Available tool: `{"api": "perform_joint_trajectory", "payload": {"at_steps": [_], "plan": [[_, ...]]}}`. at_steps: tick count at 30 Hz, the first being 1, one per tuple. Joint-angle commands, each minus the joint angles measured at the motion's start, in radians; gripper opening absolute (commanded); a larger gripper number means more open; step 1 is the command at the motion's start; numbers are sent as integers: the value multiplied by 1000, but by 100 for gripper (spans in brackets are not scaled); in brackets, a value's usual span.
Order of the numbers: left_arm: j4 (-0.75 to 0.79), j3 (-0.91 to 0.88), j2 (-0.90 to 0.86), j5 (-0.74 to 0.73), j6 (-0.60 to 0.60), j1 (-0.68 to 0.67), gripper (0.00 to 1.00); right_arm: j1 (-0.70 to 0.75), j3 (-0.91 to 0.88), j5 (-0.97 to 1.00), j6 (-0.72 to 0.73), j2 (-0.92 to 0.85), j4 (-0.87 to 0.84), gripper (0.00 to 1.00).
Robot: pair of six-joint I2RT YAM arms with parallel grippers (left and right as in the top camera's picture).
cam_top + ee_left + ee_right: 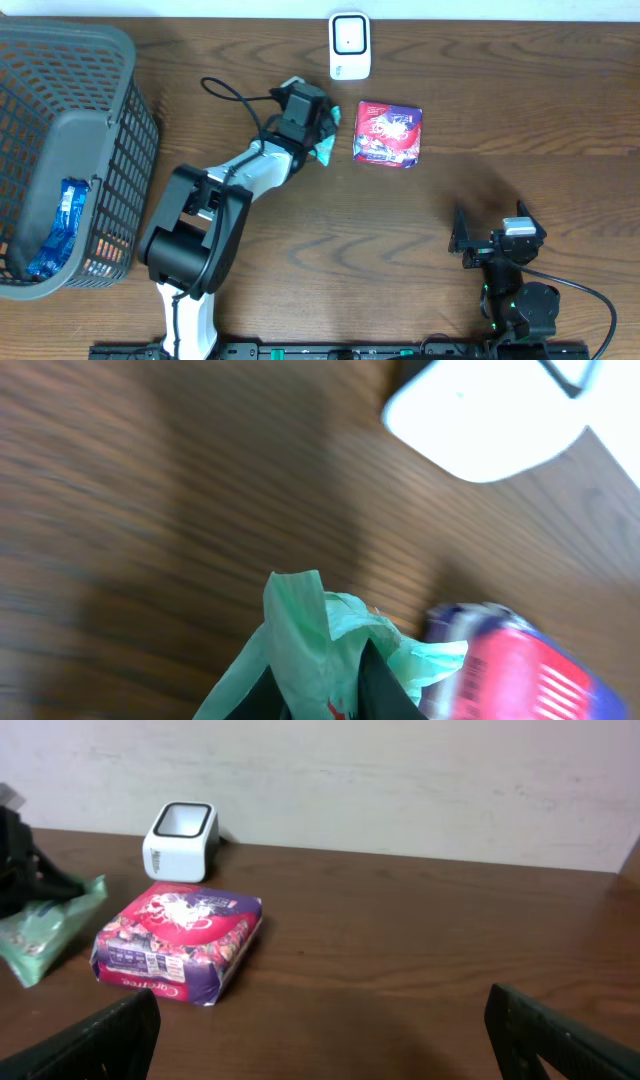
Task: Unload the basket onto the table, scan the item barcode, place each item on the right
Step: 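Carry the green packet to the scanner area, then place the green packet left of the pad package and release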
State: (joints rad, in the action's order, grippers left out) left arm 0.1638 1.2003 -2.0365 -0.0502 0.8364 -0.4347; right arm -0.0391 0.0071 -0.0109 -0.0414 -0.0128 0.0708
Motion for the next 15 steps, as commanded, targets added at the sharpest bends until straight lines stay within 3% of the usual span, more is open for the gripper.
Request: {"api": "perform_joint_trajectory", "payload": {"at_steps": [1,5,6,10,15], "plan": [[-26,15,17,-2,-13,16,31,6,-2,2,-12,2,4,99],[-28,15,60,-2,-58,19,70,6,-2,2,-12,2,5,99],[-28,15,79,-2,-80,19,75,6,-2,2,-12,2,5,99],[-29,15,185,-2,-169,19,86,6,-2,2,-12,2,5,99],[-55,15,369,32,-300,48,88,6,-2,2,-12,2,5,99]]}}
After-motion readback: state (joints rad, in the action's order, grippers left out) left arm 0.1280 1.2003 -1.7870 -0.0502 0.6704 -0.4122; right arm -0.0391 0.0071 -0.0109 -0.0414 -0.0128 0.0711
